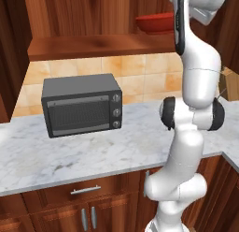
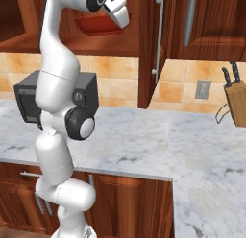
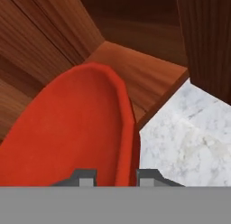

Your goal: Move the bowls from the cabinet to the plates on the dining table.

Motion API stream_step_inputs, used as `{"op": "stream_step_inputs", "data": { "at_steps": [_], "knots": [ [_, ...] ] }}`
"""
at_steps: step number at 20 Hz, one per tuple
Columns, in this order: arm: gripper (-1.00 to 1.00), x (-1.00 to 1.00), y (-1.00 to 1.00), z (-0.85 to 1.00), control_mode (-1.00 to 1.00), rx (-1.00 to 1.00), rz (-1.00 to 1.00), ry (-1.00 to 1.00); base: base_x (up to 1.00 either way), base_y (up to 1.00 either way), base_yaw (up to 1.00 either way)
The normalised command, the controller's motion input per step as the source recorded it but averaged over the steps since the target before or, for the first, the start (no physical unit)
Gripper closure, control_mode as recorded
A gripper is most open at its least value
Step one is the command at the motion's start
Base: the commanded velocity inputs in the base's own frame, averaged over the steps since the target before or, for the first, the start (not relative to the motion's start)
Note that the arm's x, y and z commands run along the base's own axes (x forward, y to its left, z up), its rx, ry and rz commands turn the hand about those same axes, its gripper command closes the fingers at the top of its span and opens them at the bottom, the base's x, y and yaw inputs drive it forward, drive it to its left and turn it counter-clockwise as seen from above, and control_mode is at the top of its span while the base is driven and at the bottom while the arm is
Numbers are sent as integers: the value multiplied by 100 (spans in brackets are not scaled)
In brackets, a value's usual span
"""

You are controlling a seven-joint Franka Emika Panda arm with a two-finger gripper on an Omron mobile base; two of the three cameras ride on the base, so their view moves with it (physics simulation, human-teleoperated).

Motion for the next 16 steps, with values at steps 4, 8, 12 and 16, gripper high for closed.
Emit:
{"op": "stream_step_inputs", "data": {
  "at_steps": [4, 8, 12, 16],
  "knots": [
    [100, -98, 0, -12, -100, 0, 5, -20, 0, 0, 0],
    [100, -97, 0, -31, -100, -4, 6, -21, 0, 0, 0],
    [100, -95, 6, -45, -100, -12, 6, -18, 0, 0, 0],
    [100, -89, 18, -55, -100, -18, 8, -15, 0, 0, 0]
  ]
}}
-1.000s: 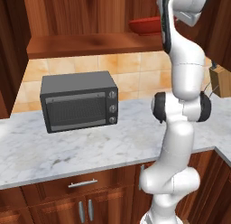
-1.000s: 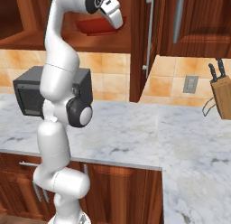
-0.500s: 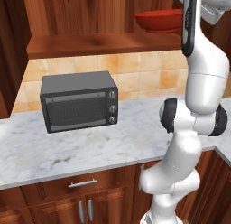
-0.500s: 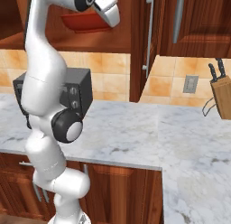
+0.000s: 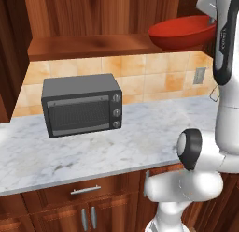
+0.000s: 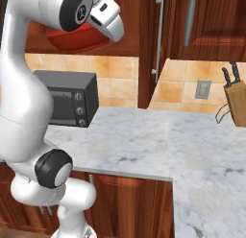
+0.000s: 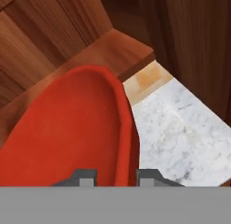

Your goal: Move the bowls from the cabinet to the plates on the dining table.

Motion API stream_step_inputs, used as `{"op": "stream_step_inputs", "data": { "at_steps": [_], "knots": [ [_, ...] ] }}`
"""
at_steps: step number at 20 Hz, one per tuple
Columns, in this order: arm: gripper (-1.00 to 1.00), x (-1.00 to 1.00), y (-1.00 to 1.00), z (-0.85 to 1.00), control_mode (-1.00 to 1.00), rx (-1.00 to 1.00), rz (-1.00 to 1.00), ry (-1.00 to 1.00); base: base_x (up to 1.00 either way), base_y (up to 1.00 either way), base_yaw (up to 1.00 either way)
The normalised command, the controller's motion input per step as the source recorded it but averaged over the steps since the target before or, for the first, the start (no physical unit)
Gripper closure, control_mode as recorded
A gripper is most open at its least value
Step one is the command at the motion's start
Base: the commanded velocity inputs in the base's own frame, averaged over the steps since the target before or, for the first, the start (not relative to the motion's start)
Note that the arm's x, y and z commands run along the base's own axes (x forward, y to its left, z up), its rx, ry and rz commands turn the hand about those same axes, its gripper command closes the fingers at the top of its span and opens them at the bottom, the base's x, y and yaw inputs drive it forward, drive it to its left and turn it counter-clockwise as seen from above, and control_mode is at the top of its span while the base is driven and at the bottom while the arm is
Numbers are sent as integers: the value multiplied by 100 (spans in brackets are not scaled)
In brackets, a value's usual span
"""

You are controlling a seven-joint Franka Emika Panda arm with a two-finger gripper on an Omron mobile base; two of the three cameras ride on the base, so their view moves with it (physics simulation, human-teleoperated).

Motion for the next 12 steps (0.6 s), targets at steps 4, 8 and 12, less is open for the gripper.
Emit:
{"op": "stream_step_inputs", "data": {
  "at_steps": [4, 8, 12],
  "knots": [
    [100, -84, 17, -53, -100, -20, 9, -14, 0, 0, 0],
    [100, -68, 21, -45, -100, -19, 11, -10, 0, 0, 0],
    [100, -48, 17, -36, -100, -16, 11, -7, 0, 0, 0]
  ]
}}
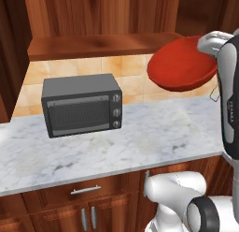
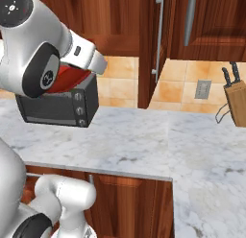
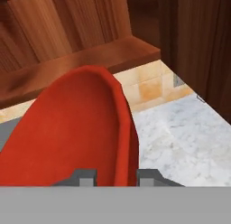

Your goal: Move the bowls from the cabinet to the plates on the dining table.

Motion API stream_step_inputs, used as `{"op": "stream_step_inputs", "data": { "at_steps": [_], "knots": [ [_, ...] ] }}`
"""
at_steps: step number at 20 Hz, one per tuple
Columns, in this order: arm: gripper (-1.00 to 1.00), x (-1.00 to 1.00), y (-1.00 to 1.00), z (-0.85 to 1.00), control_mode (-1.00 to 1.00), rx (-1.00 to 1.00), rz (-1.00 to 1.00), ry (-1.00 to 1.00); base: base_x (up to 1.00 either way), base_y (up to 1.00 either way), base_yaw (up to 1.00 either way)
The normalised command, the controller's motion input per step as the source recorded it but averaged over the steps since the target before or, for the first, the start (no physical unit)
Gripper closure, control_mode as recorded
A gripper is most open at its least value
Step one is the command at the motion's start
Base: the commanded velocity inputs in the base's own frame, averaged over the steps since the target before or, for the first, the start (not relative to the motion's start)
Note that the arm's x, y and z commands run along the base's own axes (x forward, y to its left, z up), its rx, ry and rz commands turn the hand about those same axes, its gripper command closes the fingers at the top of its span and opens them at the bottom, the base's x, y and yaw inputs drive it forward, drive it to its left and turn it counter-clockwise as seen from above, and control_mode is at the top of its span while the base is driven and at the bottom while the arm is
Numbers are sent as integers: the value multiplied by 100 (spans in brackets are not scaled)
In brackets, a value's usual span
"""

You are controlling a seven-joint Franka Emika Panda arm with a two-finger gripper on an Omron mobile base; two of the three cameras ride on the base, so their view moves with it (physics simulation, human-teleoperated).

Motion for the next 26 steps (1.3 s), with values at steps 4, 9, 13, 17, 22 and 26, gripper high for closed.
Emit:
{"op": "stream_step_inputs", "data": {
  "at_steps": [4, 9, 13, 17, 22, 26],
  "knots": [
    [100, -44, 13, -41, -100, -12, 10, -3, 0, 0, 0],
    [100, -44, 15, -41, -100, -10, 9, -1, 0, 0, 0],
    [100, -52, 14, -32, -100, -1, 10, -2, 0, 0, 0],
    [100, -36, 7, -21, -100, 1, 10, 0, 0, 0, 0],
    [100, -22, 1, -9, -100, 13, 9, 0, 0, 0, 0],
    [100, -16, 0, 0, -100, 14, 6, -2, 0, 0, 0]
  ]
}}
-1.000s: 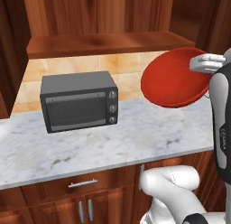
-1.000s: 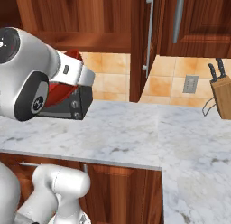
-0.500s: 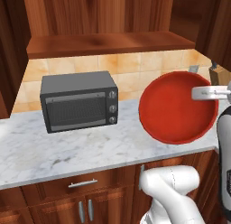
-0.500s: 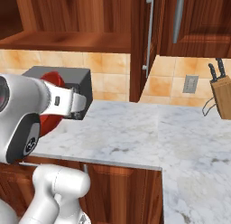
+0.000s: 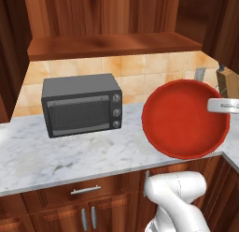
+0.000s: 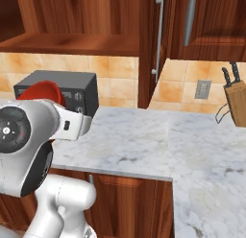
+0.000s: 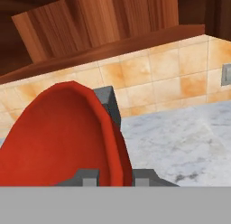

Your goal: Move the bowls from the cabinet to the plates on the dining table.

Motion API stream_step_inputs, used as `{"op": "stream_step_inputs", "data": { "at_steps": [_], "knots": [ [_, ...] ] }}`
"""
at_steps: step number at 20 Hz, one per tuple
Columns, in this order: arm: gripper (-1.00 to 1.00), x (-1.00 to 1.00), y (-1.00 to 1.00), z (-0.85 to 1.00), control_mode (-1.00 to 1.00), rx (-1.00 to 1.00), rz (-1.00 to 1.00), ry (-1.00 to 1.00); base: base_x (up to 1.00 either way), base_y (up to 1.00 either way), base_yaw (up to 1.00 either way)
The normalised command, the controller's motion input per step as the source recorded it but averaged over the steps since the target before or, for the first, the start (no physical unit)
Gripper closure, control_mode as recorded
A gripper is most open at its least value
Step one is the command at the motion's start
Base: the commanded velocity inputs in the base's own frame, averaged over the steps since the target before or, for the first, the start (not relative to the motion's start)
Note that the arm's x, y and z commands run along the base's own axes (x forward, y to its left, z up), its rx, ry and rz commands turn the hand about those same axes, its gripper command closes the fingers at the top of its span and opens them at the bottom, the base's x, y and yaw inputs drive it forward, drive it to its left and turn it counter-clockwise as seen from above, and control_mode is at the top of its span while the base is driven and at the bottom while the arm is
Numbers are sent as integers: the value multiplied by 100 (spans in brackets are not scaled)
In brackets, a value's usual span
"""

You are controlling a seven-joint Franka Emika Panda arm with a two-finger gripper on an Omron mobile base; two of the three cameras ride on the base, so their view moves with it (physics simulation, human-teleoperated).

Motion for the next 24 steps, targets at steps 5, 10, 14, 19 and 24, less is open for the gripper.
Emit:
{"op": "stream_step_inputs", "data": {
  "at_steps": [5, 10, 14, 19, 24],
  "knots": [
    [100, 0, 0, 0, -100, 0, 0, 0, 0, 0, 0],
    [100, 0, 0, 0, 100, 0, 0, 0, -7, 3, 0],
    [100, 0, 0, 0, 100, 0, 0, 0, -35, 34, 4],
    [100, 0, 0, 0, 100, 0, 0, 0, -37, 51, 9],
    [100, 0, 0, 0, 100, 0, 0, 0, -27, 62, 13]
  ]
}}
